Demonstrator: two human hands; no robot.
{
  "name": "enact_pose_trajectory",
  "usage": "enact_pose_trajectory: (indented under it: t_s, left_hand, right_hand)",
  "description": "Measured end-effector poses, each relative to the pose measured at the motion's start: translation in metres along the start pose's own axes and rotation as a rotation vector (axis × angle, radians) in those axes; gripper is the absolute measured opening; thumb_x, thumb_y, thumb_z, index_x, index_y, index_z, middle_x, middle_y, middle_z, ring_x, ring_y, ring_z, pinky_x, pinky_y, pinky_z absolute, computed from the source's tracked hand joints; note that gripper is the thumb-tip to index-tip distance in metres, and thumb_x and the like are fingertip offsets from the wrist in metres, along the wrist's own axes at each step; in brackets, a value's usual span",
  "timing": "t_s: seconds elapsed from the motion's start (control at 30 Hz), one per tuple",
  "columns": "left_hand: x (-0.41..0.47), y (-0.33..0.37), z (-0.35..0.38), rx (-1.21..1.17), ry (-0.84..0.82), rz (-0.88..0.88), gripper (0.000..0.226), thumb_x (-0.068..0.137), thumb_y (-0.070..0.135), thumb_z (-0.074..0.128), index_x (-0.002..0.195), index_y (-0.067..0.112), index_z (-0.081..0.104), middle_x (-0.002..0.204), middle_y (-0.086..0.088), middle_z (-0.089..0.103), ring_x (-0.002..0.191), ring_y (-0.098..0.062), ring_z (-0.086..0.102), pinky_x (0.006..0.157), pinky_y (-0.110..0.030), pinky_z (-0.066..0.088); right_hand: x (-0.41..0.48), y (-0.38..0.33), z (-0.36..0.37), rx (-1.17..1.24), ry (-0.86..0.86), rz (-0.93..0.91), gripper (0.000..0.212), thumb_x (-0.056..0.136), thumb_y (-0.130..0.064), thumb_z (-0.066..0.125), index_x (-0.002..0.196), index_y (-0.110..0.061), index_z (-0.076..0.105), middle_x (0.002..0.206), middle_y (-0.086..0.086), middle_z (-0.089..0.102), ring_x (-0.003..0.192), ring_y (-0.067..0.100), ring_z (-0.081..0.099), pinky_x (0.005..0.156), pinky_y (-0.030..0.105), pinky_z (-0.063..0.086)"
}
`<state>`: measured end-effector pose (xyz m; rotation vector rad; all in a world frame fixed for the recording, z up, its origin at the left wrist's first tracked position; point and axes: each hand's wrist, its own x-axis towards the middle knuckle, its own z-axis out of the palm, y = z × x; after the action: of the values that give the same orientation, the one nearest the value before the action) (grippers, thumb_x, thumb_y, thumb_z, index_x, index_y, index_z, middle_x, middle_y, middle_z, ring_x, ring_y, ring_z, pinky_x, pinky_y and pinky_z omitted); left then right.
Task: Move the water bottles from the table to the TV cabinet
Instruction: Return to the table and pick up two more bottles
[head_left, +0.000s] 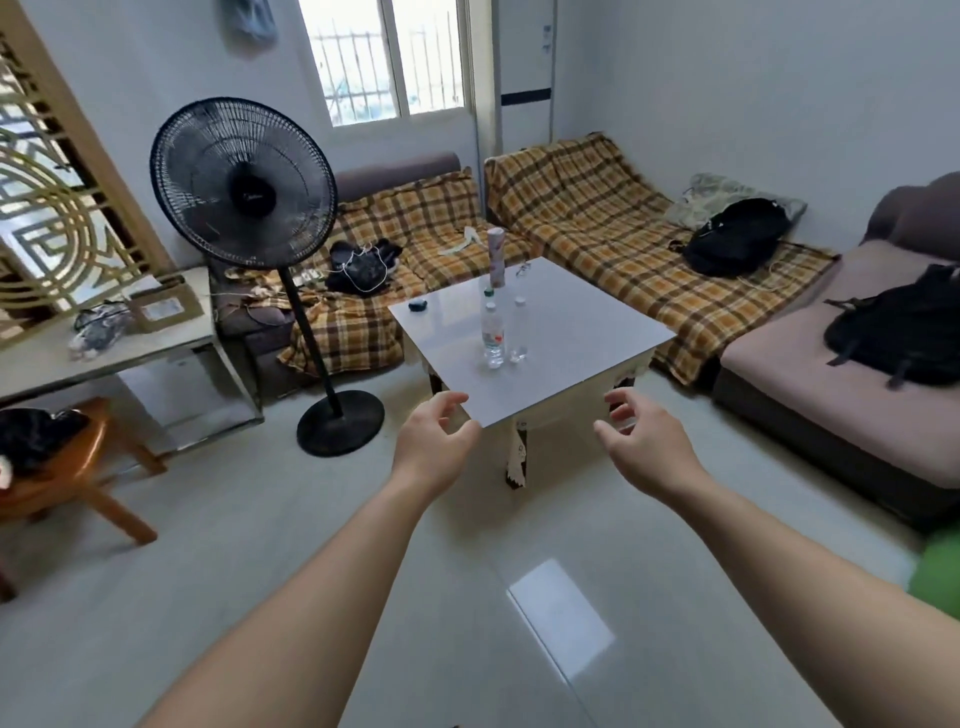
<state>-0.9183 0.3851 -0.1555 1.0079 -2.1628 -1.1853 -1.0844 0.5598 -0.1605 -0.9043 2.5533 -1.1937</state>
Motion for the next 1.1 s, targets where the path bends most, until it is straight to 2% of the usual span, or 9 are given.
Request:
enact_pose_trajectory:
  t_s: [0.1, 0.23, 0.27, 0.37, 0.4, 0.63, 0.83, 0.97, 1.1]
  left_hand:
    - [0.055, -0.014, 0.0, 0.013, -0.017, -0.01, 0.038, 0.081, 0.033, 0.058, 0.118, 0.031, 0.057, 0.119, 0.006, 0.058, 0.105, -0.01, 0.052, 0.08, -0.026, 0.039]
    - [0.137, -0.032, -0.004, 0.017, -0.054, -0.004, 0.041, 0.081, 0.04, 0.057, 0.122, 0.035, 0.054, 0.124, 0.009, 0.055, 0.083, 0.003, 0.052, 0.072, -0.023, 0.038]
    - [0.156, -0.037, -0.005, 0.016, -0.068, 0.005, 0.043, 0.081, 0.039, 0.057, 0.123, 0.034, 0.053, 0.127, 0.008, 0.054, 0.087, 0.003, 0.052, 0.074, -0.022, 0.038]
    - [0.209, -0.05, -0.011, 0.06, -0.113, 0.026, 0.047, 0.082, 0.034, 0.058, 0.128, 0.031, 0.05, 0.136, 0.004, 0.049, 0.122, -0.012, 0.047, 0.092, -0.027, 0.039]
    - [0.226, -0.053, -0.013, 0.073, -0.125, 0.02, 0.047, 0.083, 0.033, 0.058, 0.129, 0.03, 0.049, 0.137, 0.003, 0.048, 0.127, -0.015, 0.044, 0.095, -0.028, 0.038]
    - [0.329, -0.062, -0.004, 0.185, -0.165, 0.029, 0.048, 0.084, 0.037, 0.057, 0.131, 0.033, 0.046, 0.137, 0.005, 0.046, 0.124, -0.016, 0.044, 0.093, -0.03, 0.04]
    - [0.411, -0.061, 0.018, 0.389, -0.202, 0.044, 0.05, 0.085, 0.039, 0.054, 0.133, 0.031, 0.045, 0.14, 0.004, 0.045, 0.127, -0.019, 0.042, 0.101, -0.043, 0.043]
    - [0.461, -0.057, 0.034, 0.622, -0.252, 0.088, 0.049, 0.088, 0.041, 0.05, 0.135, 0.03, 0.044, 0.141, 0.004, 0.045, 0.129, -0.02, 0.04, 0.105, -0.041, 0.038]
    - [0.509, -0.056, 0.051, 0.681, -0.282, 0.132, 0.049, 0.088, 0.041, 0.048, 0.136, 0.03, 0.043, 0.143, 0.004, 0.044, 0.129, -0.02, 0.04, 0.106, -0.041, 0.036]
  right_hand:
    - [0.052, -0.009, 0.025, -0.016, -0.021, 0.001, 0.035, 0.085, -0.031, 0.06, 0.118, -0.022, 0.057, 0.104, 0.002, 0.06, 0.09, 0.02, 0.059, 0.076, 0.028, 0.043]
    - [0.126, -0.025, 0.06, -0.07, -0.025, 0.029, 0.035, 0.085, -0.029, 0.06, 0.119, -0.02, 0.058, 0.108, 0.006, 0.061, 0.094, 0.021, 0.059, 0.08, 0.028, 0.043]
    - [0.142, -0.03, 0.069, -0.094, -0.034, 0.038, 0.036, 0.085, -0.03, 0.06, 0.12, -0.021, 0.058, 0.109, 0.006, 0.061, 0.095, 0.021, 0.059, 0.08, 0.027, 0.042]
    - [0.187, -0.04, 0.09, -0.127, -0.033, 0.061, 0.034, 0.085, -0.03, 0.06, 0.118, -0.021, 0.059, 0.11, 0.005, 0.063, 0.095, 0.02, 0.06, 0.079, 0.028, 0.043]
    - [0.201, -0.042, 0.095, -0.132, -0.021, 0.072, 0.033, 0.085, -0.03, 0.059, 0.117, -0.021, 0.059, 0.109, 0.005, 0.064, 0.092, 0.02, 0.06, 0.078, 0.029, 0.045]
    - [0.297, -0.038, 0.117, -0.204, -0.026, 0.102, 0.036, 0.086, -0.03, 0.057, 0.121, -0.02, 0.057, 0.114, 0.006, 0.062, 0.103, 0.023, 0.059, 0.087, 0.036, 0.048]
    - [0.388, -0.018, 0.143, -0.292, -0.074, 0.049, 0.043, 0.085, -0.034, 0.056, 0.126, -0.023, 0.053, 0.123, 0.003, 0.06, 0.111, 0.022, 0.056, 0.088, 0.036, 0.048]
    - [0.449, -0.006, 0.157, -0.349, -0.13, 0.024, 0.045, 0.086, -0.037, 0.053, 0.129, -0.025, 0.05, 0.13, 0.001, 0.056, 0.118, 0.023, 0.053, 0.092, 0.039, 0.048]
    - [0.498, -0.002, 0.167, -0.444, -0.151, -0.019, 0.047, 0.087, -0.039, 0.05, 0.132, -0.026, 0.047, 0.133, 0.001, 0.054, 0.12, 0.025, 0.05, 0.092, 0.04, 0.047]
